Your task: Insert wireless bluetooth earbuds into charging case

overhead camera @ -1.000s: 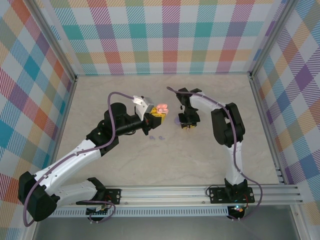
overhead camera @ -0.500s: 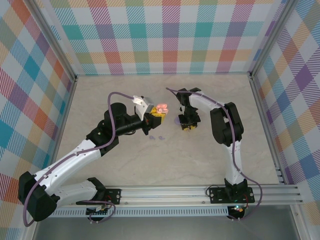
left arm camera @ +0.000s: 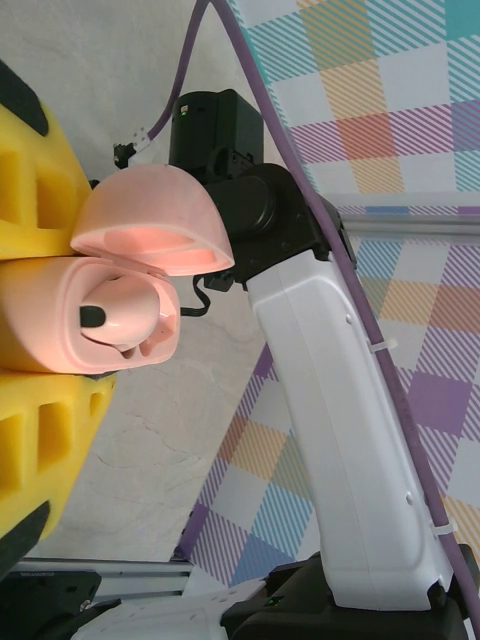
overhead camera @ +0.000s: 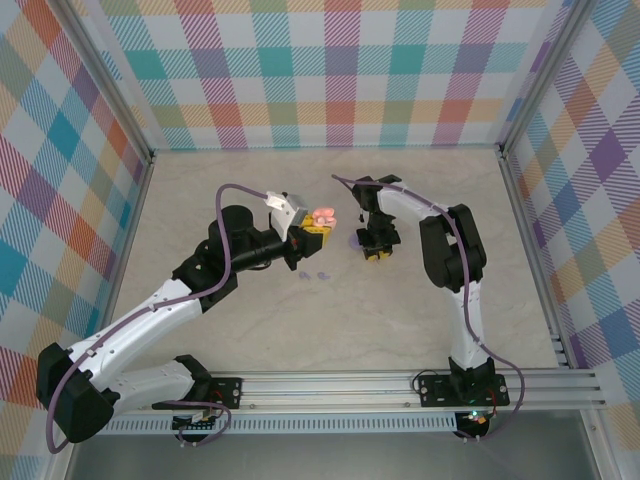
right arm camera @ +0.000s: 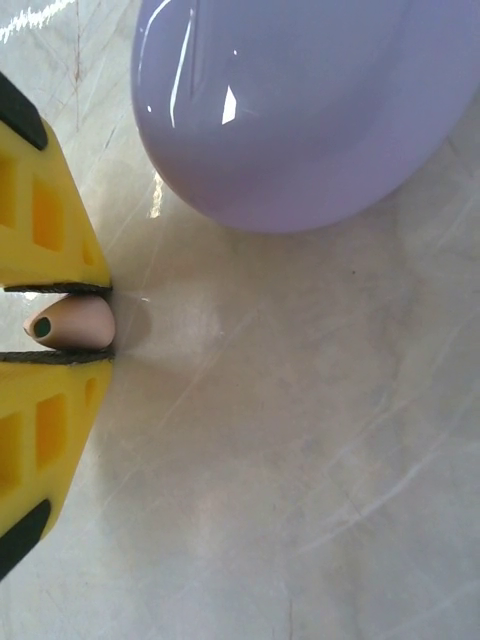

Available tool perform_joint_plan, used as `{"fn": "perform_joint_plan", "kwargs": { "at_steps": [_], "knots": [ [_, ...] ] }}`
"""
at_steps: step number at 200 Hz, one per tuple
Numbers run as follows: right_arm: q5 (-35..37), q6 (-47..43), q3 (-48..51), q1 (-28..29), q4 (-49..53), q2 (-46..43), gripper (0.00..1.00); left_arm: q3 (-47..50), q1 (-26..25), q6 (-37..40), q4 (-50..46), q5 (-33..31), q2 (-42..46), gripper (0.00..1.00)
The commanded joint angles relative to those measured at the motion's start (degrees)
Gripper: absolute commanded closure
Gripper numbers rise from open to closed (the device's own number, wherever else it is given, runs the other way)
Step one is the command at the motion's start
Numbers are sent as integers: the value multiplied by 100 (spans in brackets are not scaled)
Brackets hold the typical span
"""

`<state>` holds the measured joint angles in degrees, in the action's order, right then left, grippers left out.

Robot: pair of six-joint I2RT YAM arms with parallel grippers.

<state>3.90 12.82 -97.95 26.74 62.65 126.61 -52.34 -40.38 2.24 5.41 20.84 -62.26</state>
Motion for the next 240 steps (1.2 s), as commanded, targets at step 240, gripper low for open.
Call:
{"fn": "perform_joint_plan", "kwargs": {
  "at_steps": [240],
  "knots": [
    [-2498,810,3315,-609,-4111,-4240,85,-3,-73,-900,-229,-1707,-537,100]
  ]
}}
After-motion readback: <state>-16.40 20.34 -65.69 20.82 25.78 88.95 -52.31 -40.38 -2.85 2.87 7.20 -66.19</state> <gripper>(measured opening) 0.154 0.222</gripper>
